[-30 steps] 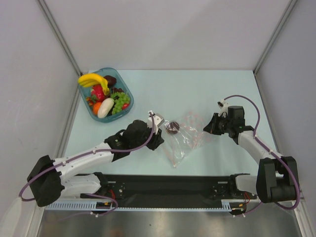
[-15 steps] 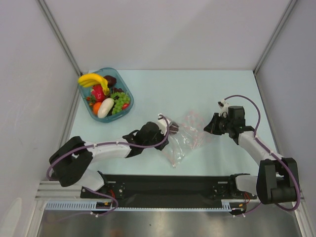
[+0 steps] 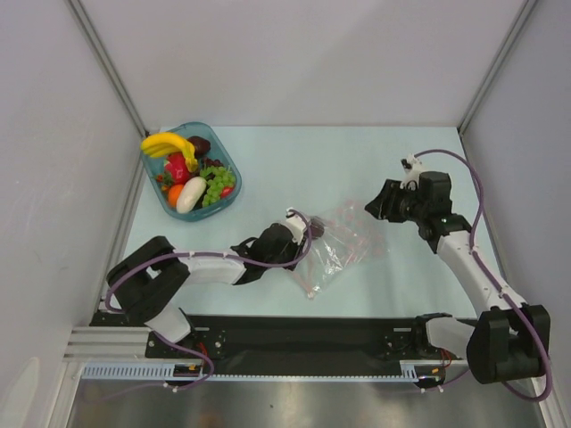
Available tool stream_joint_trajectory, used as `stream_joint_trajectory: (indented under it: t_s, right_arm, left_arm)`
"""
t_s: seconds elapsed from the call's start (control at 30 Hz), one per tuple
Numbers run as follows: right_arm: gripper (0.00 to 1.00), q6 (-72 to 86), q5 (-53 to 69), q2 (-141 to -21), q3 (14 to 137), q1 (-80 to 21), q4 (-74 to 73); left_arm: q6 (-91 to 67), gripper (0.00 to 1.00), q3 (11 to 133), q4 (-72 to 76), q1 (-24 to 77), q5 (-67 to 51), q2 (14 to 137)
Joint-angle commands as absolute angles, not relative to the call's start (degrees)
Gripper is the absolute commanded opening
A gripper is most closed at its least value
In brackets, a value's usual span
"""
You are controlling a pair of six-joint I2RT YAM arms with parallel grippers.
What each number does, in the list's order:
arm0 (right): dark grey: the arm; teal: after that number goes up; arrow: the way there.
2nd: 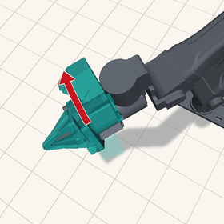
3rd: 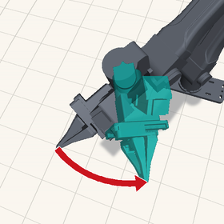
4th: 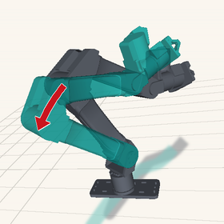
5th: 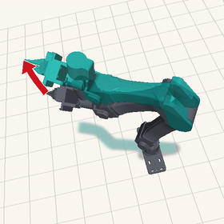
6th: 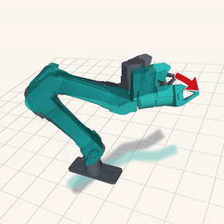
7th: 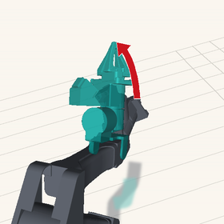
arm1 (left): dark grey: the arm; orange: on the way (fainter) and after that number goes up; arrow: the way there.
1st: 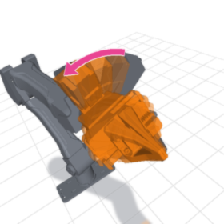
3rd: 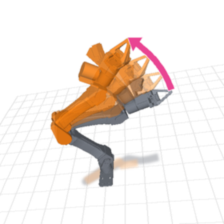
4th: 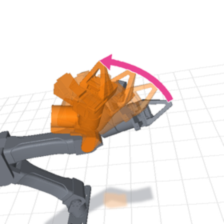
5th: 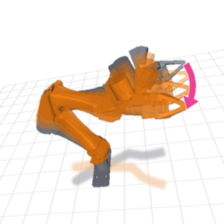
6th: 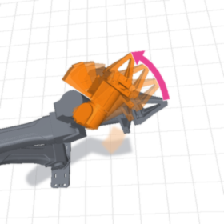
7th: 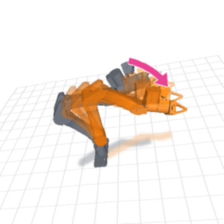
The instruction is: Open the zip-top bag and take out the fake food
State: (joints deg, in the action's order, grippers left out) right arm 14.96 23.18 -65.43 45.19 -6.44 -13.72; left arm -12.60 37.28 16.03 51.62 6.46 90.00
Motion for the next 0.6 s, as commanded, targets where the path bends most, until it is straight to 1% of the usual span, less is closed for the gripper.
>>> stream_joint_trajectory:
  t_s: [0.0, 0.07, 0.1, 0.27, 0.33, 0.37, 0.4, 0.47, 0.5, 0.57]
  right_arm:
    - [0.51, 15.6, 21.1, -68.0, 50.6, -9.0, -11.3]
    - [0.50, 15.9, 20.7, -70.4, 53.1, -11.1, -9.2]
    - [0.49, 16.2, 20.8, -73.6, 53.9, -11.9, -8.4]
    - [0.40, 16.3, 20.8, -84.8, 60.5, -16.2, -4.8]
    - [0.37, 16.3, 21.1, -90.2, 62.4, -17.4, -4.3]
    - [0.34, 16.3, 21.3, -91.7, 64.0, -17.8, -4.1]
    - [0.33, 16.2, 21.4, -93.3, 64.5, -18.2, -4.1]
    - [0.30, 15.8, 21.3, -96.7, 65.1, -19.2, -3.9]
    - [0.29, 15.6, 21.2, -97.6, 65.4, -19.5, -3.9]
    - [0.27, 15.7, 21.6, -100.1, 65.3, -20.1, -3.4]
  left_arm:
    - [-13.3, 0.33, 36.1, 20.3, 51.9, 7.4, 91.0]
    - [-13.4, 0.33, 35.4, 21.3, 51.9, 7.5, 90.7]
    - [-13.4, 0.33, 35.2, 21.6, 51.9, 7.6, 90.6]
    - [-12.7, 0.34, 36.4, 23.0, 51.9, 6.2, 91.0]
    - [-12.4, 0.37, 37.0, 23.6, 51.9, 6.0, 91.6]
    - [-12.3, 0.38, 37.4, 24.2, 51.8, 6.1, 91.8]
    - [-12.1, 0.44, 37.7, 24.4, 51.8, 6.1, 92.2]
    - [-12.0, 0.50, 38.5, 25.2, 51.3, 6.2, 92.6]
    - [-12.0, 0.55, 38.7, 25.4, 51.1, 6.0, 93.0]
    - [-11.8, 0.60, 39.2, 26.5, 50.3, 5.2, 93.5]
